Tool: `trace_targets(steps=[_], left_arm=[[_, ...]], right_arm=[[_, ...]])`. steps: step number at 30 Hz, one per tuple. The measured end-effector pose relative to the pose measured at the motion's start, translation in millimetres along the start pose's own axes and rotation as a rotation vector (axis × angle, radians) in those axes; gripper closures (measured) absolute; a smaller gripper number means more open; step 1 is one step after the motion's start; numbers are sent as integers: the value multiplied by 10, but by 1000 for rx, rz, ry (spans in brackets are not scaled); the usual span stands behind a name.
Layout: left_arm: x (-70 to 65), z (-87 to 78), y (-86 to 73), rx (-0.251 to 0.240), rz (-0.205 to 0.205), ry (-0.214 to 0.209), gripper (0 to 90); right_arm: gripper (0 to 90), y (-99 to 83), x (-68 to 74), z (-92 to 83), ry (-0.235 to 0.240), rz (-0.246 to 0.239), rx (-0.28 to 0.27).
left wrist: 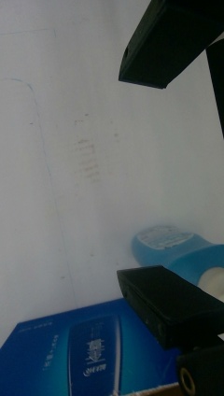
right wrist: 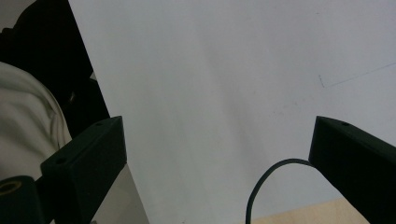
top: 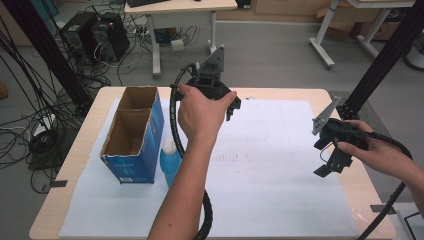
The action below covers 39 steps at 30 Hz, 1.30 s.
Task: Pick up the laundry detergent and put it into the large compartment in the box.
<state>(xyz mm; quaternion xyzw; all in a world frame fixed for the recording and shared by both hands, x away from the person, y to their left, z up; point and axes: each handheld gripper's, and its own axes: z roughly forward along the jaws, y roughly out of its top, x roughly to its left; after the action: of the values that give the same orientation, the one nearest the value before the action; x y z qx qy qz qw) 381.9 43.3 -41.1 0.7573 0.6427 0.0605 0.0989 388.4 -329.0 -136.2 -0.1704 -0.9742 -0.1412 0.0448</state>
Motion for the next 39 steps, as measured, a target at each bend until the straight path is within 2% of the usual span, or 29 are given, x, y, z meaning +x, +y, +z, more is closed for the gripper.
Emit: trace_targets(steps=[2,5,11,18,27,35,39], left_arm=[[51,-81,-83,-7,-13,9,63],[81,-119,-127,-10,-22,13,62],[164,-241,-288,-28,-46,28,61],[264,-295,-431,-27,-76,32,61],[352,-243,-534,-16,-106,54,61],[448,-113,-607,-4,-139,78,61],[510,-50,-626,10,-145,71,62]], right_arm=[[40,43,43,11,-2,-14,3],[40,92,96,9,-4,-30,8],[40,138,166,-31,-12,-40,3],[40,200,259,-24,-13,-61,8],[40,238,310,-25,-12,-81,4],[40,241,337,-37,-11,-85,5],[40,239,329,-21,-4,-81,12]])
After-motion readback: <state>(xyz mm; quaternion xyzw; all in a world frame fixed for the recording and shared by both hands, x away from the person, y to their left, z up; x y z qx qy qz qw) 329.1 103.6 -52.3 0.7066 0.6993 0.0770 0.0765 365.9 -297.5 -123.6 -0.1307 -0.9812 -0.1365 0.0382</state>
